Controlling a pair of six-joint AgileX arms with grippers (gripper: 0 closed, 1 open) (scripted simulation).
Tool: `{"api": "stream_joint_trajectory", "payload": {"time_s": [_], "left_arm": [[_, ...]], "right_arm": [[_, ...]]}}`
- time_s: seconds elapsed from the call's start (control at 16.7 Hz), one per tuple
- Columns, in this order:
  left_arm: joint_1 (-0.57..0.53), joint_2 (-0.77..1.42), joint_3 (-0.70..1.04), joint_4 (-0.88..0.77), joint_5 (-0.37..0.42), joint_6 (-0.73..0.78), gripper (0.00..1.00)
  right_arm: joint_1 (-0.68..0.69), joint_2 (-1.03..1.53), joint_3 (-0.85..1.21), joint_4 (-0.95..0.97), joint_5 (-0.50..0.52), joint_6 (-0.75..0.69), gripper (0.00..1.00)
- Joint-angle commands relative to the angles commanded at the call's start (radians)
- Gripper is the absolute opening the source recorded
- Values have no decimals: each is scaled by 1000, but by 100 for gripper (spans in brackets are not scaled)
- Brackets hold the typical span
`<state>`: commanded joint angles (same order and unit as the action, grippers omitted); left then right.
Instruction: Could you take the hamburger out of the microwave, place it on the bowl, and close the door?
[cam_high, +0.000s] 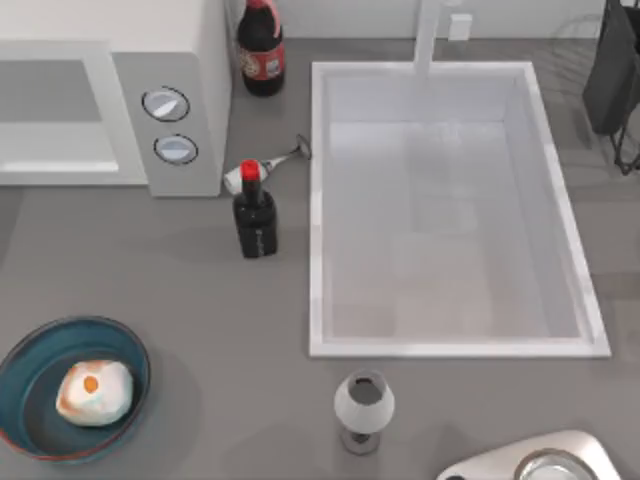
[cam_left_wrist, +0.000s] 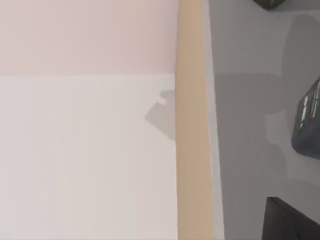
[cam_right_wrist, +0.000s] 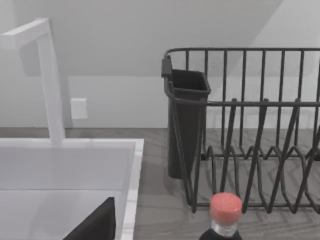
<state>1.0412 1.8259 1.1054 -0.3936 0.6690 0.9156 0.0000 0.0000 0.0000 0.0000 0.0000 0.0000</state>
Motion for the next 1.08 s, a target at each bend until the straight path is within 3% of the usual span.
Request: {"api": "stream_joint_trajectory", "payload": {"time_s": [0.48, 1.08], "left_arm": [[-12, -6, -47, 41, -4, -11, 0], [-185, -304, -404, 208, -91, -200, 0]], "right_arm": [[0, 0, 0, 0, 0, 0, 100], [0, 0, 0, 0, 0, 0, 100]]}}
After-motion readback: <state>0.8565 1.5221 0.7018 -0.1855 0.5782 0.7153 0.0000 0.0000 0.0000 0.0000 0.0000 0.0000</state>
